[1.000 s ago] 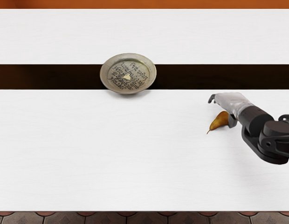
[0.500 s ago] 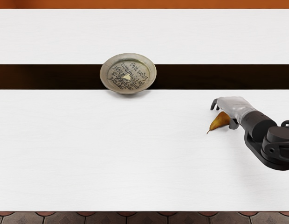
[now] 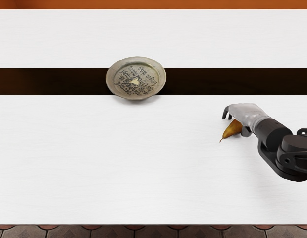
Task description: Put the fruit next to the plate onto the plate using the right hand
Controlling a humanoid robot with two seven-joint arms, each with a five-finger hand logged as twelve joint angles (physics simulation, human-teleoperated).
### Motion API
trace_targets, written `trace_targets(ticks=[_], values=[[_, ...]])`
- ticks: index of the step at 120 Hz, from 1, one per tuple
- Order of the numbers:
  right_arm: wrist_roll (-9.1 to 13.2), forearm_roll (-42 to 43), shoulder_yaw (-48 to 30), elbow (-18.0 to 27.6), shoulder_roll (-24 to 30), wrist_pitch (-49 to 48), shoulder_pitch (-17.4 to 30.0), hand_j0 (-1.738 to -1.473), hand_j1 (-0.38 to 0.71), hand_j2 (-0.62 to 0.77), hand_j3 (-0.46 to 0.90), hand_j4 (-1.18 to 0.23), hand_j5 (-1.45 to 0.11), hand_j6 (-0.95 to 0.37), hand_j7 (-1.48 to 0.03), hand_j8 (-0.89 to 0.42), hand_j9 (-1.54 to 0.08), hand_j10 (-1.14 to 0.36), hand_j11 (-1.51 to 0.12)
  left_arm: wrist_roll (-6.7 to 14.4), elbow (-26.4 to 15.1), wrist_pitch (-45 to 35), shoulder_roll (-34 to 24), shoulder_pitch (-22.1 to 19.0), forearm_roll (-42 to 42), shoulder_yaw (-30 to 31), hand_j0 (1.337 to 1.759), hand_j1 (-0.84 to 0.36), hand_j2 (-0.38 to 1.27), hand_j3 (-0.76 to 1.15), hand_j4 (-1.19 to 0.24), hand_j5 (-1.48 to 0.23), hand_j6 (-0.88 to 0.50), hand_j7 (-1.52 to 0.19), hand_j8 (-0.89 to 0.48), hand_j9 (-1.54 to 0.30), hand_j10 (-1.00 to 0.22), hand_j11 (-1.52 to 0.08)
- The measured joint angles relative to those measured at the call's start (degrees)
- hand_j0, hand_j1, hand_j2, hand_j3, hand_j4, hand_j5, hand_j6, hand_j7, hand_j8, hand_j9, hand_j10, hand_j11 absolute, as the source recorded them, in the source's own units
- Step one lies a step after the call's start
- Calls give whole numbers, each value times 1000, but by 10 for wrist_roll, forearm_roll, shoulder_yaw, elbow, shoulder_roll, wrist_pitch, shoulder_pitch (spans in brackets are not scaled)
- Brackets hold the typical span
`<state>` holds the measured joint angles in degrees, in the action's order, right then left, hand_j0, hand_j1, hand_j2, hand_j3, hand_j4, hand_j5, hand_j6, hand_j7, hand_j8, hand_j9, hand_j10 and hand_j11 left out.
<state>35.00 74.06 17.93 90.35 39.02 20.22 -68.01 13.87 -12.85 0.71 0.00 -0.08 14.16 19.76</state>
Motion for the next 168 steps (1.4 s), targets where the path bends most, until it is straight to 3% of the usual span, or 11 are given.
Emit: trace_targets(ticks=[24,55,105,168], values=[[0,0,0,-1,-3,0,0,-1658,218,-62,0,-486,-631,-488,-630,-486,-630,-487,-629,0,0,0,0,-3,0,0,1658,349,0,0,0,0,0,0,0,0,0,0],[0,5,0,-1,-3,-1,1,-1657,257,-8,0,-538,-715,-545,-706,-421,-708,-542,-707,0,-1,0,0,-3,0,0,1658,349,0,0,0,0,0,0,0,0,0,0],[0,6,0,-2,-3,-1,1,-1656,285,65,0,-591,-802,-512,-784,-388,-794,-580,-794,0,0,0,0,-3,0,0,1658,349,0,0,0,0,0,0,0,0,0,0],[1,14,-1,-1,1,0,1,-1651,228,196,0,-685,-910,-610,-898,-477,-917,-671,-913,0,-1,-4,0,-4,0,0,1658,349,0,0,0,0,0,0,0,0,0,0]])
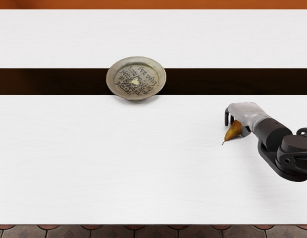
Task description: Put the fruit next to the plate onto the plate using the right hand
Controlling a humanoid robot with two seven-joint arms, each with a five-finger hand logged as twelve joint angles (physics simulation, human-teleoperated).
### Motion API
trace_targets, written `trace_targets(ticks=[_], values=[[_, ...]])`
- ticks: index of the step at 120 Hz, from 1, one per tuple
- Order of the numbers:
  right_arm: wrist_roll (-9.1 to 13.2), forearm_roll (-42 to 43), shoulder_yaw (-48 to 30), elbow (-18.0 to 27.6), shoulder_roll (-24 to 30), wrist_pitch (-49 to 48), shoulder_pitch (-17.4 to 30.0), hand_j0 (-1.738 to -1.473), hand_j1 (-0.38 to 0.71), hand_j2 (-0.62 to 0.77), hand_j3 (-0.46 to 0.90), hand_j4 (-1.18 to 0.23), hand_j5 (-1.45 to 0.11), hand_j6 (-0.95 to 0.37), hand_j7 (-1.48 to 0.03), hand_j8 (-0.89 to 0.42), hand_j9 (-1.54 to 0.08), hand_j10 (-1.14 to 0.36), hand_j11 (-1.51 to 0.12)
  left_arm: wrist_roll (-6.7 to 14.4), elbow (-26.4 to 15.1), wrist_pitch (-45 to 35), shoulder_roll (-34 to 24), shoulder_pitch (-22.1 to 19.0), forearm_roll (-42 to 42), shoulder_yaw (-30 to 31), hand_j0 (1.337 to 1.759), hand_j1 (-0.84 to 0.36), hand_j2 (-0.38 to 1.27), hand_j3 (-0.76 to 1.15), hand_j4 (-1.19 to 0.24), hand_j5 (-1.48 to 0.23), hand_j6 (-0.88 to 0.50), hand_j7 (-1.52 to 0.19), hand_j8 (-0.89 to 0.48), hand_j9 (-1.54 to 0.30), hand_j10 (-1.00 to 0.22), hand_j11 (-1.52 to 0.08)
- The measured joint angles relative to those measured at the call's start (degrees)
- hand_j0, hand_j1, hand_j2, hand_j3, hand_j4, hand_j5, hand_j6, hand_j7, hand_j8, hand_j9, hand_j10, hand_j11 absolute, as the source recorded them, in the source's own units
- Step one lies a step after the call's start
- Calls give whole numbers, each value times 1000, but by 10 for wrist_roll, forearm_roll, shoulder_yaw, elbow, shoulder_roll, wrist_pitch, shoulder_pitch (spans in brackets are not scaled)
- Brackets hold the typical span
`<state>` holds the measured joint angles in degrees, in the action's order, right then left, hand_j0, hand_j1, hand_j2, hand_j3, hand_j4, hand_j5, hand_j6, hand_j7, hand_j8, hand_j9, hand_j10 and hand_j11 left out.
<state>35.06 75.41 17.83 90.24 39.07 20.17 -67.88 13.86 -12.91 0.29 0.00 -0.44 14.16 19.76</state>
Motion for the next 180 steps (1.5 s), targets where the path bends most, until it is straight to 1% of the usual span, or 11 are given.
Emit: trace_targets(ticks=[35,77,89,110,136,170,171,172,174,180], values=[[0,0,-4,1,1,0,-1,-1652,196,184,1,-692,-937,-635,-914,-502,-940,-688,-941,0,0,0,0,0,0,0,1658,349,0,0,0,0,0,0,0,0,0,0],[1,0,-8,10,2,2,-4,-1652,196,259,0,-747,-978,-642,-973,-522,-984,-702,-988,0,1,0,0,0,0,0,1658,349,0,0,0,0,0,0,0,0,0,0],[1,0,-9,10,1,5,-4,-1652,194,259,0,-752,-993,-645,-983,-522,-998,-701,-1002,0,1,0,0,0,0,0,1658,349,0,0,0,0,0,0,0,0,0,0],[0,-3,-22,13,-1,6,-3,-1654,232,404,1,-772,-1031,-649,-1014,-524,-1036,-703,-1042,0,3,0,0,-1,0,0,1658,349,0,0,0,0,0,0,0,0,0,0],[-1,-10,-42,21,-2,4,-2,-1654,182,305,1,-779,-1057,-658,-1030,-531,-1071,-706,-1087,0,6,0,0,-1,0,0,1658,349,0,0,0,0,0,0,0,0,0,0],[-1,-55,-81,30,-17,-12,-17,-1654,161,274,1,-778,-1071,-667,-1035,-531,-1091,-708,-1112,0,8,0,0,0,0,-1,1658,349,0,0,0,0,0,0,0,0,0,0],[-1,-57,-82,30,-18,-13,-18,-1654,163,304,1,-778,-1070,-667,-1035,-531,-1091,-709,-1112,0,8,0,0,0,0,-1,1658,349,0,0,0,0,0,0,0,0,0,0],[-1,-58,-83,30,-19,-14,-19,-1654,169,298,1,-778,-1071,-666,-1035,-531,-1091,-709,-1111,0,8,0,0,0,0,-1,1658,349,0,0,0,0,0,0,0,0,0,0],[-1,-61,-86,30,-21,-15,-20,-1655,187,362,1,-779,-1069,-667,-1035,-533,-1089,-711,-1110,0,8,0,0,0,0,-1,1658,349,0,0,0,0,0,0,0,0,0,0],[-1,-74,-92,30,-26,-20,-28,-1655,203,380,2,-776,-1075,-651,-1035,-513,-1091,-697,-1113,0,8,0,0,0,0,-1,1658,349,0,0,0,0,0,0,0,0,0,0]])
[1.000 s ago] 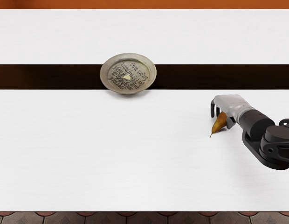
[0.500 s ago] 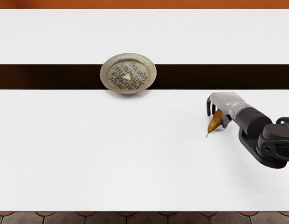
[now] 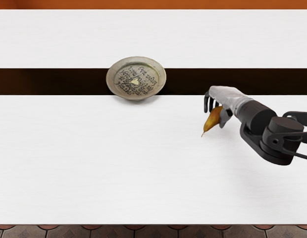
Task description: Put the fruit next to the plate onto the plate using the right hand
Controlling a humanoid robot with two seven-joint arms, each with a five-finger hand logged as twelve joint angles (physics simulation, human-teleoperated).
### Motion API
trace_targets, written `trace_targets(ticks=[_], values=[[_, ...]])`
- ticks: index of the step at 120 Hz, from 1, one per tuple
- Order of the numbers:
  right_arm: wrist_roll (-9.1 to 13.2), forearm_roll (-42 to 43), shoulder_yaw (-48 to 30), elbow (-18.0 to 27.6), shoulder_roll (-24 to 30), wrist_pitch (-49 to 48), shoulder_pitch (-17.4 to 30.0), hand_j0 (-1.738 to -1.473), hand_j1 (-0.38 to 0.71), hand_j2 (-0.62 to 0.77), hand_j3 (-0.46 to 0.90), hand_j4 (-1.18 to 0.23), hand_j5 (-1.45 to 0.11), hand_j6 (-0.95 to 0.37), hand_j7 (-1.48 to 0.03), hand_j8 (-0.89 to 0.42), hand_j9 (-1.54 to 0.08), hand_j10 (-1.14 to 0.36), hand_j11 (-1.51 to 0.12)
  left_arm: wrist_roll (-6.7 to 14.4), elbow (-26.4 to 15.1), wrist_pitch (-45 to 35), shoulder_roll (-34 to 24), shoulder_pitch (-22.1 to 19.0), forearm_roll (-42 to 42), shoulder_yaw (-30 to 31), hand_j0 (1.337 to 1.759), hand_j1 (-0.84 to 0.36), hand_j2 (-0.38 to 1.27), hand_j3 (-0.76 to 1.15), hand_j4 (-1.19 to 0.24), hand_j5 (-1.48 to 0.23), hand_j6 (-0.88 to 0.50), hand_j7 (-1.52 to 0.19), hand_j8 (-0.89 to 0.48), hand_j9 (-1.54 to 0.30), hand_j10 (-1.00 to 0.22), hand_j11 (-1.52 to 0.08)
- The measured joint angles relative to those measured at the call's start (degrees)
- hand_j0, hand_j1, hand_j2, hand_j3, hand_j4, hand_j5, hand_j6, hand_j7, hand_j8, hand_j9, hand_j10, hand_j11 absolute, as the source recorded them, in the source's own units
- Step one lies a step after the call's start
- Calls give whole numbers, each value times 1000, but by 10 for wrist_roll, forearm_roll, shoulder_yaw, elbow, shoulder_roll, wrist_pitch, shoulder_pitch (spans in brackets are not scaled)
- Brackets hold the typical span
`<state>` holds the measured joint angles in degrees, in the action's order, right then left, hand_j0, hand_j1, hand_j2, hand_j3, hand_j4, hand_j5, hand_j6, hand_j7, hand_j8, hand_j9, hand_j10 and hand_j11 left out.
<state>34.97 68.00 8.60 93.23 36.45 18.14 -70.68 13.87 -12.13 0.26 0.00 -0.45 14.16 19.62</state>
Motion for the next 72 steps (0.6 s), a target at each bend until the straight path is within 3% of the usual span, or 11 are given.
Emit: trace_targets(ticks=[53,72], values=[[0,-115,-27,-32,-83,-22,-71,-1658,286,514,0,-765,-1069,-616,-1024,-478,-1068,-659,-1095,0,0,0,0,-1,0,0,1658,349,0,0,0,0,0,0,0,0,0,0],[0,-143,-54,-79,-130,-45,-83,-1656,222,403,0,-773,-1045,-642,-1021,-518,-1054,-696,-1072,0,0,0,0,5,0,0,1658,349,0,0,0,0,0,0,0,0,0,0]])
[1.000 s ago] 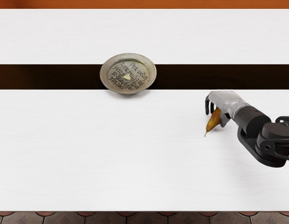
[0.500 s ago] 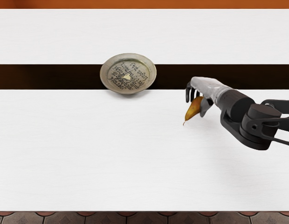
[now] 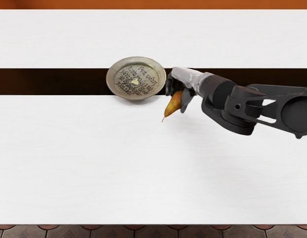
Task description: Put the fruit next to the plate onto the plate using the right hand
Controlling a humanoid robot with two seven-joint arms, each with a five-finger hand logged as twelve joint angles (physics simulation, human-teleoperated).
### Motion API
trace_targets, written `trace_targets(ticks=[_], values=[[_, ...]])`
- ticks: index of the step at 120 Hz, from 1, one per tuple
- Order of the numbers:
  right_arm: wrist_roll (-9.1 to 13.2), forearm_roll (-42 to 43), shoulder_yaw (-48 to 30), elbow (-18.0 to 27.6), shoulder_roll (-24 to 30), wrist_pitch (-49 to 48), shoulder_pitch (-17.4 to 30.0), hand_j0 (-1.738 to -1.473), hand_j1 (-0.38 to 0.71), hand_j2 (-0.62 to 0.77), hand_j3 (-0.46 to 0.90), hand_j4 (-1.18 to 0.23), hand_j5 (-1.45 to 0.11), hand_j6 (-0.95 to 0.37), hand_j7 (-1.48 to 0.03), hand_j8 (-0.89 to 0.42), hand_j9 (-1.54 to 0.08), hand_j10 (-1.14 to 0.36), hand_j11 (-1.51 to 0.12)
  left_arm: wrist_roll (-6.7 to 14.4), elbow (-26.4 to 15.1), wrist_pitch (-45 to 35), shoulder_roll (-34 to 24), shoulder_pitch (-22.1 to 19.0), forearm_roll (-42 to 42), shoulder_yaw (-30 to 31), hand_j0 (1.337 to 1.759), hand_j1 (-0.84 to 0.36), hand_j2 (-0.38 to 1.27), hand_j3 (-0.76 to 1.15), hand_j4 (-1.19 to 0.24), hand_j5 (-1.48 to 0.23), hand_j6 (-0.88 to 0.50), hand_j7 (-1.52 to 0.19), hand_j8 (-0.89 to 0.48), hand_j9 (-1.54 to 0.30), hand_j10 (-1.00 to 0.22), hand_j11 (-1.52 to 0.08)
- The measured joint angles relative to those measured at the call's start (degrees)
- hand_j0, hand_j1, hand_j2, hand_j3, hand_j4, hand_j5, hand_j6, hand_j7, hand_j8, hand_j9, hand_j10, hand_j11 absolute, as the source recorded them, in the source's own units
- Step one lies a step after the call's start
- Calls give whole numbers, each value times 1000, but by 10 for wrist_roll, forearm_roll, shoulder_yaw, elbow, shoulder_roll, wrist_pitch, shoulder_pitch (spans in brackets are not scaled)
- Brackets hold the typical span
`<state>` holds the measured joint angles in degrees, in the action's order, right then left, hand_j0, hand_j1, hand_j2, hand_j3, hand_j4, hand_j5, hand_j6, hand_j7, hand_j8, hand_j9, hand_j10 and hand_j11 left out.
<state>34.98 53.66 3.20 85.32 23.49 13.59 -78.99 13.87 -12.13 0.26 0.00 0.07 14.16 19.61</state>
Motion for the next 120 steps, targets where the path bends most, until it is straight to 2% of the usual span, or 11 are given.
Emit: trace_targets(ticks=[4,19,37,71,120], values=[[0,-4,-4,-10,-9,-4,-3,-1656,230,424,0,-774,-1043,-645,-1021,-518,-1052,-701,-1069,0,0,0,0,1,0,0,1658,349,0,0,0,0,0,0,0,0,0,0],[0,-12,-13,-36,-29,-14,-10,-1655,202,354,0,-778,-1034,-647,-1020,-530,-1048,-707,-1065,0,0,0,0,3,0,1,1658,349,0,0,0,0,0,0,0,0,0,0],[0,-17,-27,-61,-39,-26,-13,-1655,239,464,0,-779,-1030,-659,-1019,-535,-1048,-720,-1054,0,0,0,0,4,0,1,1658,349,0,0,0,0,0,0,0,0,0,0],[0,-17,-63,-154,-96,-67,-17,-1655,282,530,0,-745,-973,-657,-970,-537,-979,-722,-980,0,0,0,0,11,0,1,1658,349,0,0,0,0,0,0,0,0,0,0],[0,-17,-98,-288,-196,-112,-42,-1656,302,539,0,-721,-918,-651,-928,-544,-931,-715,-931,0,1,0,0,16,0,2,1658,349,0,0,0,0,0,0,0,0,0,0]])
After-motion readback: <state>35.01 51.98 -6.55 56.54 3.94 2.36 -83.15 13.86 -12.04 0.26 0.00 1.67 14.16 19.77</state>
